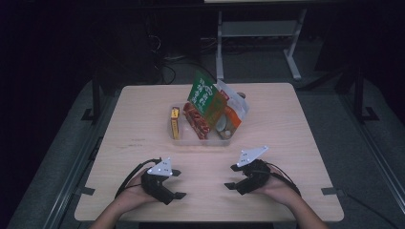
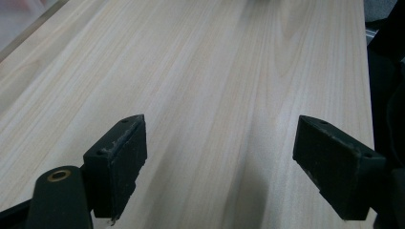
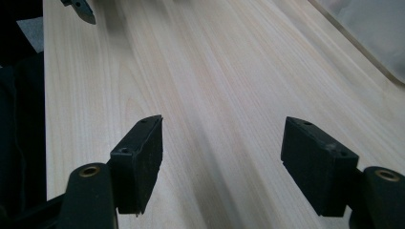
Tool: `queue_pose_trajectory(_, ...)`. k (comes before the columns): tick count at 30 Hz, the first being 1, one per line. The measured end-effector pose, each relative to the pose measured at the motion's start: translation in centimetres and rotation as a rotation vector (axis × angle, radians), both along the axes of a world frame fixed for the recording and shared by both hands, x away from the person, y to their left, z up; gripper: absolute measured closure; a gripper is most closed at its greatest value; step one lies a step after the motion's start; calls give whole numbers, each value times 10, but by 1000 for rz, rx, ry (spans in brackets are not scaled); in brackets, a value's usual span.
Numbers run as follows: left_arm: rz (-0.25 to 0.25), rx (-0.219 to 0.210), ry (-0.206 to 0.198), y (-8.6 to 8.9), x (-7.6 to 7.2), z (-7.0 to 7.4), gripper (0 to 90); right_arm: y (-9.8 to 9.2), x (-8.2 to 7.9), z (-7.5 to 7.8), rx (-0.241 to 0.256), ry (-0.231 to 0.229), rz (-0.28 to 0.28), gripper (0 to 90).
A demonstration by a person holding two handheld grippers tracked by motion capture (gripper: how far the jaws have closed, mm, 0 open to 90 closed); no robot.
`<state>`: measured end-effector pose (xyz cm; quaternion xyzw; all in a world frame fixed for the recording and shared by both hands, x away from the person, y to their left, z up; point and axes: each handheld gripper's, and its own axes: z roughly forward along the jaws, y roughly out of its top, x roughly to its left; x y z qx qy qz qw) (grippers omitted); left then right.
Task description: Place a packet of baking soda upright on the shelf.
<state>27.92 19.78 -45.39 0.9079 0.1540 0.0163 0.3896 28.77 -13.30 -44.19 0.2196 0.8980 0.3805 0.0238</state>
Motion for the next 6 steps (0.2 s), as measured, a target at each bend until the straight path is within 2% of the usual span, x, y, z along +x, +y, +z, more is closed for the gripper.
queue_pose_trajectory(6,-1,-4,2,-1,-1,0,185,0,0,0,2,-4,0,305)
